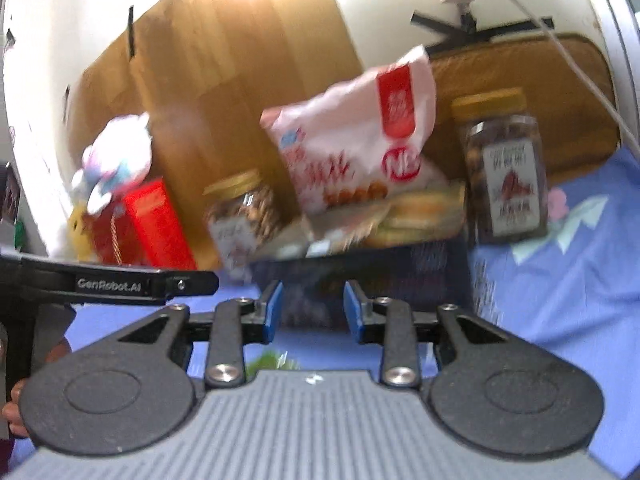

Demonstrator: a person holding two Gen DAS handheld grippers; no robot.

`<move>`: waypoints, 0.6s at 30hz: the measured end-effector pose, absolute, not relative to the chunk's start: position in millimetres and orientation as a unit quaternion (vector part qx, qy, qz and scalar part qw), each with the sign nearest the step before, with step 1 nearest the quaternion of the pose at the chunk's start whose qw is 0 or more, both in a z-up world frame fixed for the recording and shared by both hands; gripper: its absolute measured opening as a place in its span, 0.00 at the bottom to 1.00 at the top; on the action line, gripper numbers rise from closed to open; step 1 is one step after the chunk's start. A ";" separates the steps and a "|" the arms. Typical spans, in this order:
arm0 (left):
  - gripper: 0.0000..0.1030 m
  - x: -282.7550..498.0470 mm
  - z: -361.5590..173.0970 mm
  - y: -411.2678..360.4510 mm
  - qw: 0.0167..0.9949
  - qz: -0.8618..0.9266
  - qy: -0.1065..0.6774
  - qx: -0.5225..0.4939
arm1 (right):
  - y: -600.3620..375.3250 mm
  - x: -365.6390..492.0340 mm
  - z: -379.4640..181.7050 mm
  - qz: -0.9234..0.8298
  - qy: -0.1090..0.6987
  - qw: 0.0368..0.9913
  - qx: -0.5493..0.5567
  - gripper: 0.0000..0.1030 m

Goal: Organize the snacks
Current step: 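Carry the nut bag over the tin box and release it with the left tool, then reach the right tool to the green jelly package and grasp it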

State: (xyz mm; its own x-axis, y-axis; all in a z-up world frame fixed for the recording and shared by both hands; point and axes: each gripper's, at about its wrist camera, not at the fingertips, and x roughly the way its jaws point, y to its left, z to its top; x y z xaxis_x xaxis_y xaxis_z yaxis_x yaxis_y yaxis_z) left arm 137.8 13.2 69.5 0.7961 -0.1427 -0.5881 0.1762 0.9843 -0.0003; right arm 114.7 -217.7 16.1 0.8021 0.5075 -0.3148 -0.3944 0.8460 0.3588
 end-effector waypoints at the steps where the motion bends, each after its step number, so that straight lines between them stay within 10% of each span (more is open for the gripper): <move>1: 0.59 135.4 63.8 15.9 0.945 -0.079 0.316 0.023 | -215.4 113.1 10.8 0.241 0.213 0.937 0.138 0.36; 18: 0.59 137.9 24.3 28.9 0.935 -0.004 0.354 0.033 | -199.7 117.7 -8.2 0.264 0.268 0.918 0.127 0.38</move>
State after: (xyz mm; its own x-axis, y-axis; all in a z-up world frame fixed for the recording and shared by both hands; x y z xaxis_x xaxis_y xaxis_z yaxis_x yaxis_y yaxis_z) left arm 137.9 28.9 24.3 0.7499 0.0151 -0.6614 0.0311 0.9978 0.0580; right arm 117.7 -199.8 -8.2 0.7170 0.5521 -0.4256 -0.4158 0.8287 0.3746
